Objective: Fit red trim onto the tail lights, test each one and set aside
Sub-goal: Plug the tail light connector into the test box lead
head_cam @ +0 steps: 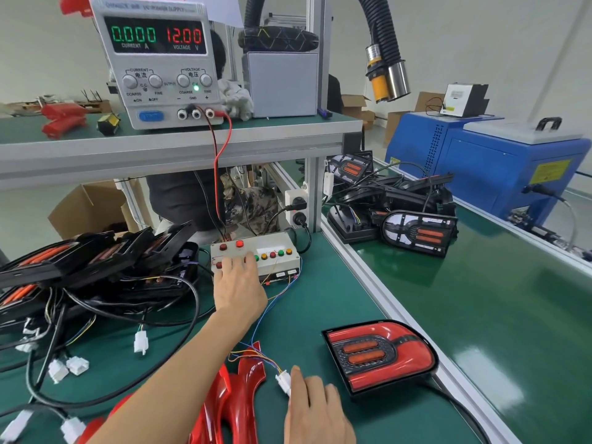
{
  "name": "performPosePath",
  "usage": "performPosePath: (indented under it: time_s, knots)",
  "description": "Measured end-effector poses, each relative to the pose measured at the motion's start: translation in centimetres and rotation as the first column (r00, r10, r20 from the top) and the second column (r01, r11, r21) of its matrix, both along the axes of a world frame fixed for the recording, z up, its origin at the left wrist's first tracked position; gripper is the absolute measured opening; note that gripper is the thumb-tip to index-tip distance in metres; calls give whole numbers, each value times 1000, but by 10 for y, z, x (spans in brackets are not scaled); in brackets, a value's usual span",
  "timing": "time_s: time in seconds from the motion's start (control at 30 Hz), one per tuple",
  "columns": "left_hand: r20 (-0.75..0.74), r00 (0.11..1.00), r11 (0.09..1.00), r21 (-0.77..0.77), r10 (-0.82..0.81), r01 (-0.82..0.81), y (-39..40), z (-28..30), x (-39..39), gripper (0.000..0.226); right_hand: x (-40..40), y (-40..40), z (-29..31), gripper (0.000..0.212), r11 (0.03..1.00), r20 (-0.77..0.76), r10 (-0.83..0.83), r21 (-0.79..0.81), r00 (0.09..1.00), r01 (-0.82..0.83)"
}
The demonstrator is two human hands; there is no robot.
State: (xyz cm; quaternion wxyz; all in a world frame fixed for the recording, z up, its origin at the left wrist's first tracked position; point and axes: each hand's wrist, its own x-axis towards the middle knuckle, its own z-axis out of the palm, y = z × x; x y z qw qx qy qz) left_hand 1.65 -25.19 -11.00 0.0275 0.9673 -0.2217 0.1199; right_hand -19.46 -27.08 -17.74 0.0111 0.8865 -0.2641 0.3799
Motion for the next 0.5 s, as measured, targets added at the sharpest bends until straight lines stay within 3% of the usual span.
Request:
performPosePath:
  time_s: [0.17,0.27,0.5]
  knots:
    - [-39,999,1000,31,-1,3,-8,-1,-1,79,0,-1,1,46,1000,5,-8,-22,1000,8]
    - [-111,994,1000,28,6,-3,-12,-1,-2,89,-1,-1,0,59,1000,5,-8,-20,1000,8]
    - [-190,981,998,66,36,-24,-20,-6,-5,91,3,-6,-1,60,1000,12,20,-9,1000,-20]
